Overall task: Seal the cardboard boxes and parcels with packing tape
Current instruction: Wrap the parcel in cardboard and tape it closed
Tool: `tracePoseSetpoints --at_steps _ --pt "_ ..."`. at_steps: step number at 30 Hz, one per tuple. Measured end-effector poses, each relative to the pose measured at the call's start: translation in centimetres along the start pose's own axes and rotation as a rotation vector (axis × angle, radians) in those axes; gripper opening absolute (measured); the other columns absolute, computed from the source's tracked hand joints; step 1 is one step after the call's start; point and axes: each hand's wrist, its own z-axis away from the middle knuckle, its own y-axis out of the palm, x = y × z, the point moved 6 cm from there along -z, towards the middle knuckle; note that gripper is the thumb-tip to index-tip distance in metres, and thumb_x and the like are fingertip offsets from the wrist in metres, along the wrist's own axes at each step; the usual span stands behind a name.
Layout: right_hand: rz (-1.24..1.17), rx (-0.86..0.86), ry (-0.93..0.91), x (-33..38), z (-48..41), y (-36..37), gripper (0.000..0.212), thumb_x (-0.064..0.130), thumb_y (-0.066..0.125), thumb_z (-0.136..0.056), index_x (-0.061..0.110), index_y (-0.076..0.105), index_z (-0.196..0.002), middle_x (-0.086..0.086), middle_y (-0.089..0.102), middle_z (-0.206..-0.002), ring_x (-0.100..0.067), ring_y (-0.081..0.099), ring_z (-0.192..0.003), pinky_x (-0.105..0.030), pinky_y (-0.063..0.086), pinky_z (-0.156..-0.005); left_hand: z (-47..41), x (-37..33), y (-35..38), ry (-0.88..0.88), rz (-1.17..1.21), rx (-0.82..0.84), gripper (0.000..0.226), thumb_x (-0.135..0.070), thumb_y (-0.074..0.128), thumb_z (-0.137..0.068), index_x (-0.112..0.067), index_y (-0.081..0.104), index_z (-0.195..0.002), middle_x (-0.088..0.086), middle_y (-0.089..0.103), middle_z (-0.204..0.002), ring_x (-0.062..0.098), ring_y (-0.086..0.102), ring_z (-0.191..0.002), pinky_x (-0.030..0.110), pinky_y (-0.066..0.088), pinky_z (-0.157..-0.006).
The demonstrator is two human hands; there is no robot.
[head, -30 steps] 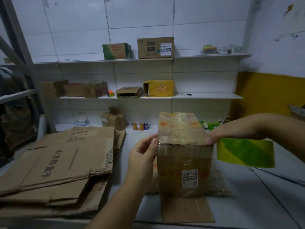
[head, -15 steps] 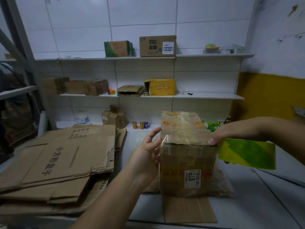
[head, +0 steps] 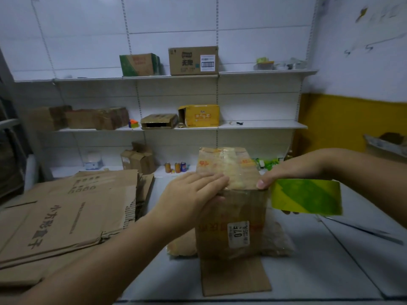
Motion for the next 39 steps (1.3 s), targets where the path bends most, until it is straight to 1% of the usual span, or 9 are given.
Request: tracePoseSetpoints --at_steps 3,7,10,13,16,20,25,30,39 --pt "-0.004 0.049 0.061 -0.5 -0.1 -0.1 0.037 0.054 0.053 -0.077 0.029 0.055 -0.106 0.005 0.070 -0.079 -0.012 0.066 -0.071 -0.026 0.052 -0.068 0.0 0.2 0.0 -0.019 0.043 -0.004 0.043 -0.040 0.035 -0.098 -0.015 0.066 -0.117 -0.001 0.070 -0.110 0.016 0.067 -0.100 0.030 0.048 -0.088" --pt "0.061 -0.035 0.004 -0.1 -0.9 -0.8 0.036 0.063 0.063 -0.073 0.042 0.053 -0.102 0.006 0.063 -0.117 -0.014 0.061 -0.106 -0.033 0.043 -0.100 0.0 0.3 -0.2 0.000 0.023 0.061 0.046 -0.040 0.032 -0.100 -0.015 0.066 -0.117 0.000 0.071 -0.107 0.015 0.069 -0.096 0.029 0.052 -0.081" --pt "0.037 -0.046 -0.041 -0.1 -1.3 -0.5 0.027 0.058 0.058 -0.079 0.042 0.052 -0.100 0.012 0.059 -0.113 -0.008 0.059 -0.102 -0.025 0.046 -0.090 -0.9 -0.1 -1.2 -0.044 0.018 0.210 0.048 -0.048 0.030 -0.096 -0.025 0.055 -0.130 -0.005 0.065 -0.121 0.014 0.064 -0.108 0.033 0.052 -0.087" --pt "-0.025 -0.009 -0.060 -0.6 -1.5 -0.3 0.035 0.058 0.061 -0.080 0.036 0.055 -0.106 0.005 0.067 -0.111 -0.013 0.066 -0.098 -0.025 0.052 -0.082 -2.7 -1.7 -2.1 -0.098 -0.118 0.305 0.062 -0.058 0.019 -0.093 -0.028 0.028 -0.146 -0.005 0.030 -0.153 0.015 0.024 -0.142 0.033 0.021 -0.114" --pt "-0.046 0.023 -0.069 -0.2 -1.0 -0.2 0.020 0.039 0.042 -0.096 0.025 0.056 -0.097 0.007 0.071 -0.073 -0.005 0.068 -0.064 -0.017 0.052 -0.057 -5.3 -4.1 -1.0 -0.107 -0.254 0.387 0.073 -0.060 0.011 -0.091 -0.019 -0.004 -0.150 0.001 -0.006 -0.159 0.019 -0.011 -0.145 0.031 -0.009 -0.112" --pt "-0.012 0.020 -0.080 0.1 -0.9 0.2 0.023 0.044 0.043 -0.093 0.028 0.059 -0.096 0.003 0.065 -0.094 -0.012 0.063 -0.085 -0.023 0.050 -0.077 -5.8 -5.1 1.8 -0.083 -0.223 0.385 0.067 -0.053 0.013 -0.098 -0.018 -0.007 -0.151 0.002 0.009 -0.159 0.018 0.015 -0.144 0.033 0.030 -0.107" --pt "0.045 0.029 -0.128 0.1 -1.0 0.2 0.022 0.060 0.044 -0.077 0.048 0.048 -0.096 0.016 0.040 -0.125 -0.011 0.033 -0.127 -0.036 0.020 -0.114 -5.5 -5.0 2.2 -0.068 -0.276 0.333 0.062 -0.052 0.009 -0.098 -0.018 0.011 -0.150 0.000 0.025 -0.156 0.014 0.034 -0.138 0.029 0.045 -0.089" --pt "0.002 0.113 -0.097 -1.1 -1.6 0.0 0.048 0.066 0.050 -0.073 0.044 0.047 -0.115 0.007 0.049 -0.136 -0.015 0.047 -0.126 -0.041 0.030 -0.113 -5.5 -4.4 2.0 -0.021 -0.269 0.093 0.064 -0.055 0.025 -0.087 -0.018 0.065 -0.120 -0.004 0.073 -0.099 0.009 0.070 -0.073 0.016 0.035 -0.038" --pt "-0.063 -0.166 -0.331 -0.5 -1.5 0.1 0.025 0.045 0.057 -0.073 0.030 0.073 -0.085 0.008 0.070 -0.093 -0.016 0.064 -0.094 -0.028 0.046 -0.087 -5.6 -4.5 1.8 0.011 -0.230 0.039 0.054 -0.050 0.030 -0.087 -0.025 0.068 -0.115 -0.001 0.073 -0.094 0.015 0.069 -0.063 0.022 0.037 -0.031"
